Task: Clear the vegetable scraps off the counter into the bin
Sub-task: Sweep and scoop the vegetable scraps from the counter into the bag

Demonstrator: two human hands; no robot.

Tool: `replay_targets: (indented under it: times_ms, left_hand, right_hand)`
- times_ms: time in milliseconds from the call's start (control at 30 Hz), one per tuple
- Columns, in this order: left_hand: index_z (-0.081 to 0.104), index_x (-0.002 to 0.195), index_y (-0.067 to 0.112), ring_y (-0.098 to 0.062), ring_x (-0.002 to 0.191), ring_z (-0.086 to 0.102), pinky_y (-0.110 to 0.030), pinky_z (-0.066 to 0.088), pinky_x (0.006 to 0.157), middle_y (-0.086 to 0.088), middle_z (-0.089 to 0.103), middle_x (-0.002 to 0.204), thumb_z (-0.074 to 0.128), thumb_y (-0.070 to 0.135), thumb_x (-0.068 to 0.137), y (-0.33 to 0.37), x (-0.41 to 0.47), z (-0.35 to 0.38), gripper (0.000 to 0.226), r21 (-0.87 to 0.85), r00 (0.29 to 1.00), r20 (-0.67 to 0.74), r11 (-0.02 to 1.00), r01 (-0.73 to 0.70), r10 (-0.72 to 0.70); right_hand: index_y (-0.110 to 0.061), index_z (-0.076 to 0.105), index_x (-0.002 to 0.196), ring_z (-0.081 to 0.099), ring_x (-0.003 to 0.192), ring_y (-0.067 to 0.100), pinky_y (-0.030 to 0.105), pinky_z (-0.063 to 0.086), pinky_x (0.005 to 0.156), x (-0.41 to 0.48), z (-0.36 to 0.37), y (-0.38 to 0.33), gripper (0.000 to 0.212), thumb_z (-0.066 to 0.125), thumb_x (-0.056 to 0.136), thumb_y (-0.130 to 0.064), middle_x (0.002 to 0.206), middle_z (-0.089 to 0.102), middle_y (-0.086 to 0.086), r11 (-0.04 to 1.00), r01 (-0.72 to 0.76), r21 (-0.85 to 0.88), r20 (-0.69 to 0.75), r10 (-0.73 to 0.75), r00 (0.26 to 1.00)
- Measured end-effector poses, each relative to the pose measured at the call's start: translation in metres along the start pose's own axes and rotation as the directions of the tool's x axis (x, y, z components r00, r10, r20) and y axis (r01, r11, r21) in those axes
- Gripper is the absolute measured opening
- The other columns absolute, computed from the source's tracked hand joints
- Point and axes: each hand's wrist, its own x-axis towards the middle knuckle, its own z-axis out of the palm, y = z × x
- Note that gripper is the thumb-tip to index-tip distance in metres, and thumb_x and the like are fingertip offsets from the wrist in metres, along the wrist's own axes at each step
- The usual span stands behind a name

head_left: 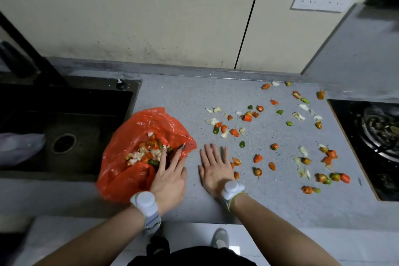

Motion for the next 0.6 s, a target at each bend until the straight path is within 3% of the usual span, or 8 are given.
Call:
replay_targets:
  times_ms: [100, 200, 333, 467, 533, 600]
  left_hand:
    - [0.071, 0.110, 0.005, -0.040, 0.146, 0.022, -0.073, 0.002, 0.111, -0.018, 0.048, 0.145, 0.053, 0.033, 0.079, 0.011, 0.004, -0.002, 0.045, 0.021, 1.000, 0.020, 1.000, 0.013, -0.013]
    - [0.070, 0.109, 0.005, -0.041, 0.144, 0.027, -0.072, 0.008, 0.110, -0.018, 0.051, 0.141, 0.054, 0.032, 0.079, 0.024, 0.012, -0.006, 0.044, 0.006, 1.000, -0.011, 1.000, -0.028, 0.028]
    - [0.063, 0.124, 0.002, -0.037, 0.140, 0.036, -0.055, 0.019, 0.116, -0.017, 0.052, 0.142, 0.053, 0.026, 0.079, 0.051, 0.030, 0.003, 0.052, -0.116, 0.978, -0.123, 0.976, -0.185, 0.171]
    - [0.050, 0.139, 0.001, -0.030, 0.141, 0.039, -0.040, 0.025, 0.119, -0.017, 0.043, 0.150, 0.035, 0.020, 0.083, 0.075, 0.039, 0.024, 0.061, -0.376, 0.997, -0.049, 0.923, -0.079, 0.065]
    - [0.042, 0.144, 0.000, -0.029, 0.143, 0.036, -0.040, 0.025, 0.118, -0.017, 0.035, 0.155, 0.041, 0.013, 0.085, 0.083, 0.039, 0.034, 0.061, -0.443, 1.000, -0.008, 0.896, -0.006, 0.002]
    - [0.039, 0.146, -0.001, -0.028, 0.146, 0.030, -0.041, 0.028, 0.118, -0.015, 0.030, 0.158, 0.044, 0.010, 0.084, 0.087, 0.037, 0.040, 0.063, -0.470, 1.000, 0.010, 0.883, 0.022, -0.019]
  right_hand:
    - [-0.012, 0.019, 0.157, 0.001, 0.152, 0.032, 0.061, -0.006, 0.119, -0.012, 0.000, 0.032, 0.066, 0.015, 0.101, -0.045, 0.165, 0.016, 0.007, 0.996, -0.087, 0.029, -0.016, 0.087, 0.996]
    - [-0.008, 0.006, 0.158, -0.004, 0.153, 0.034, 0.062, -0.011, 0.118, -0.022, -0.006, 0.063, 0.066, 0.012, 0.102, -0.042, 0.167, 0.004, 0.011, 0.976, -0.212, 0.040, 0.034, 0.211, 0.977]
    - [-0.007, 0.031, 0.153, 0.021, 0.149, 0.036, 0.062, 0.005, 0.119, -0.036, -0.010, 0.087, 0.066, 0.014, 0.099, -0.042, 0.161, 0.028, 0.014, 0.945, -0.299, 0.132, -0.069, 0.309, 0.948]
    - [-0.006, 0.044, 0.147, 0.035, 0.145, 0.035, 0.062, 0.018, 0.119, -0.057, -0.003, 0.066, 0.058, 0.029, 0.099, -0.036, 0.154, 0.041, 0.016, 0.990, -0.023, 0.142, -0.241, 0.057, 0.969]
    - [-0.008, 0.045, 0.147, 0.031, 0.147, 0.032, 0.060, 0.016, 0.119, -0.071, 0.010, 0.053, 0.055, 0.035, 0.100, -0.035, 0.156, 0.040, 0.012, 0.981, 0.175, 0.090, -0.222, -0.151, 0.963]
    - [-0.011, 0.043, 0.149, 0.025, 0.150, 0.030, 0.058, 0.012, 0.121, -0.074, 0.026, 0.054, 0.056, 0.035, 0.102, -0.039, 0.157, 0.038, 0.008, 0.961, 0.276, 0.005, -0.165, -0.272, 0.948]
